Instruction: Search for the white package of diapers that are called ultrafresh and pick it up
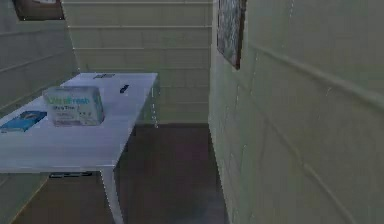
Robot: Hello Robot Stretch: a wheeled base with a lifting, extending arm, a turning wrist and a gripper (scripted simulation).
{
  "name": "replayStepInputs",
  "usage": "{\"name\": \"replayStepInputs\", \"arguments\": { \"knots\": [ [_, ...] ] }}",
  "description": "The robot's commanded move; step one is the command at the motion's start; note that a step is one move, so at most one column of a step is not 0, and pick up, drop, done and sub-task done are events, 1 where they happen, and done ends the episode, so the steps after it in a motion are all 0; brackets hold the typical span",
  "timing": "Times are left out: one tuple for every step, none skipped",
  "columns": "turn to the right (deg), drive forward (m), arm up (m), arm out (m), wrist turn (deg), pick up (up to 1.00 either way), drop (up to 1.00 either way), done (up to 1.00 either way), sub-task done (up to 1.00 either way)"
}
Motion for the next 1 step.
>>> {"name": "replayStepInputs", "arguments": {
  "knots": [
    [0.0,0.6,0.0,0.0,0.0,0.0,0.0,0.0,0.0]
  ]
}}
